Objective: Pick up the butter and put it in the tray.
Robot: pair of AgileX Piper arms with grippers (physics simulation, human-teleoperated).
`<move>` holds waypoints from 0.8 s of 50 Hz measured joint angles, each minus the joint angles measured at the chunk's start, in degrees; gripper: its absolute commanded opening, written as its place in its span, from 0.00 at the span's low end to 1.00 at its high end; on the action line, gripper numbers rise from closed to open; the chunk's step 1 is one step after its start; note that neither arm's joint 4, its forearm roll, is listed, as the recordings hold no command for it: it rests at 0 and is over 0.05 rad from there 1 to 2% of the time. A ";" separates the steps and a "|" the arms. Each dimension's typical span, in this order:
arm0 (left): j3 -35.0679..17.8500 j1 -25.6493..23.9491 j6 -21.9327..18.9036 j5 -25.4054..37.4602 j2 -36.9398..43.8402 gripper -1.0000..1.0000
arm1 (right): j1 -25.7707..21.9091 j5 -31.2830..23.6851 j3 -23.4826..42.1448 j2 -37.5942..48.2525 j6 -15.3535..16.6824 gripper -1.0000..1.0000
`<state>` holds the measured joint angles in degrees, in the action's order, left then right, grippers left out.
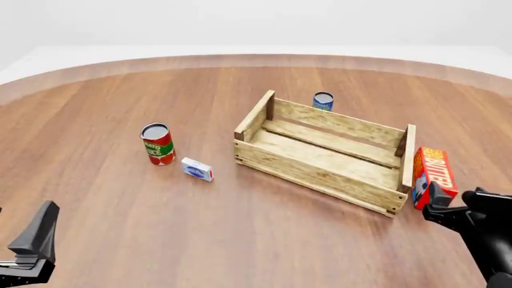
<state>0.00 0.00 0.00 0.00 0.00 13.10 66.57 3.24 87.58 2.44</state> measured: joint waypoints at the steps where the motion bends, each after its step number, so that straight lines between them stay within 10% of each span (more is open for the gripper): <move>1: 0.00 0.00 0.00 0.00 0.00 1.00 | 0.01 0.04 0.08 0.14 0.00 1.00; 40: 0.00 0.00 0.00 0.00 0.00 1.00 | 0.54 2.11 2.39 6.30 1.23 1.00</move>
<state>0.00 0.00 0.00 0.00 0.00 13.65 68.68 5.63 93.88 3.67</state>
